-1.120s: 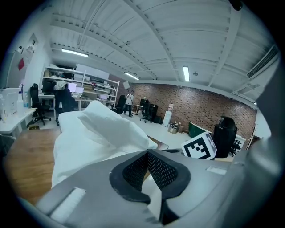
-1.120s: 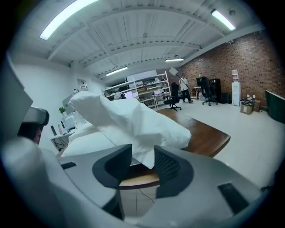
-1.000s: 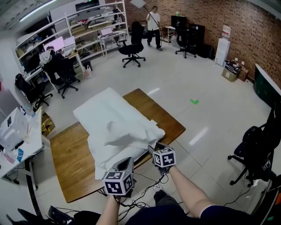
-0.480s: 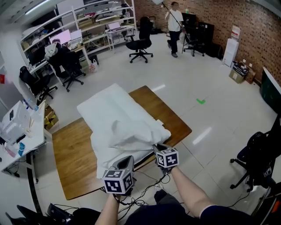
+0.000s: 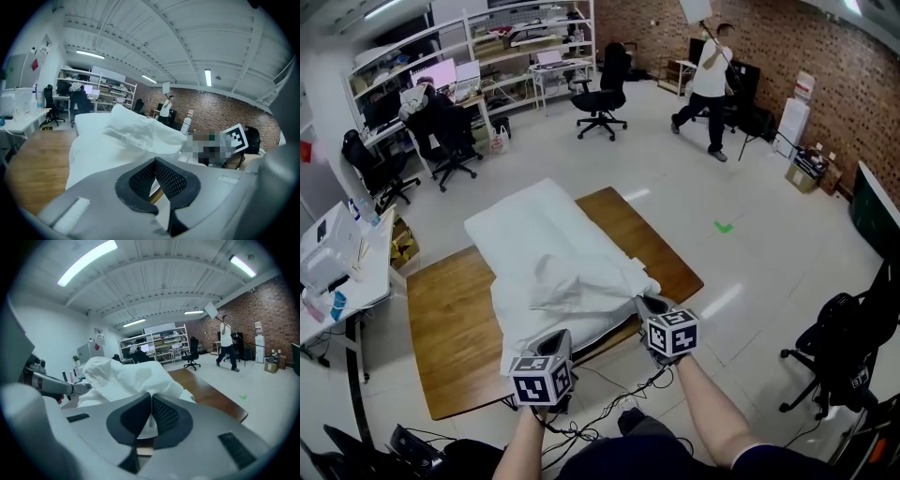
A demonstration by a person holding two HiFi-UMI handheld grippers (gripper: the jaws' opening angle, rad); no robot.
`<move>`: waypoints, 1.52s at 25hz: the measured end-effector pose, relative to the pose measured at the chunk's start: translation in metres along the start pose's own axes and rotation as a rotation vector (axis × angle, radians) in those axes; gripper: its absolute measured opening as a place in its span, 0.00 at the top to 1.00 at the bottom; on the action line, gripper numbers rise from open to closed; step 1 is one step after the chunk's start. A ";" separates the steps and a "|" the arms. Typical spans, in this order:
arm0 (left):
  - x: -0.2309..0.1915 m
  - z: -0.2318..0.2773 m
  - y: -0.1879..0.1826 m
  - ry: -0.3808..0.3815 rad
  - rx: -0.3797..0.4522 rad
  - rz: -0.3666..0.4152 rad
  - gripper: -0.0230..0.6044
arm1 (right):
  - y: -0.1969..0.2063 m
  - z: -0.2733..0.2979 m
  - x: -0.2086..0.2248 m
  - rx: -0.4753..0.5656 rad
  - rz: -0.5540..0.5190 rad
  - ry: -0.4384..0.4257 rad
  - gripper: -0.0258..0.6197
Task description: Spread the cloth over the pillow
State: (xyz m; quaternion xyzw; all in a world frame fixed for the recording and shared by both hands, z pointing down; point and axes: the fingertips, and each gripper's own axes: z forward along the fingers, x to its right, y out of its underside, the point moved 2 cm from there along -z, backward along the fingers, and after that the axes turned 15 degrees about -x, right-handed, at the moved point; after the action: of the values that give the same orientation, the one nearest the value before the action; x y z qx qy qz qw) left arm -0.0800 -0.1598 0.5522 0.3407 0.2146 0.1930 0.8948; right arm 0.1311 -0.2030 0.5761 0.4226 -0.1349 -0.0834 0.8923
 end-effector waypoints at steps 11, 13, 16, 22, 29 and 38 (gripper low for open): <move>-0.022 0.007 -0.017 -0.098 0.062 -0.053 0.95 | -0.090 -0.040 0.014 0.166 -0.038 0.063 0.94; -0.023 0.010 -0.021 -0.095 0.064 -0.056 0.95 | -0.102 -0.042 0.016 0.185 -0.043 0.069 0.94; -0.024 0.014 -0.028 -0.090 0.065 -0.055 0.95 | -0.122 -0.042 0.021 0.213 -0.055 0.078 0.94; -0.028 0.025 -0.042 -0.100 0.077 -0.071 0.95 | -0.172 -0.039 0.035 0.272 -0.079 0.088 0.94; -0.032 0.038 -0.052 -0.163 0.084 -0.103 0.95 | -0.223 -0.030 0.049 0.296 -0.116 0.076 0.94; -0.030 0.065 -0.065 -0.315 0.095 -0.094 0.66 | -0.252 -0.006 0.049 0.287 -0.172 0.000 0.94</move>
State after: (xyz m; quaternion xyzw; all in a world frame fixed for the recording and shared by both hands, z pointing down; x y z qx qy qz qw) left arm -0.0583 -0.2534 0.5586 0.3982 0.0964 0.0847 0.9083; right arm 0.1711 -0.3701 0.3847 0.5556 -0.1089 -0.1396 0.8124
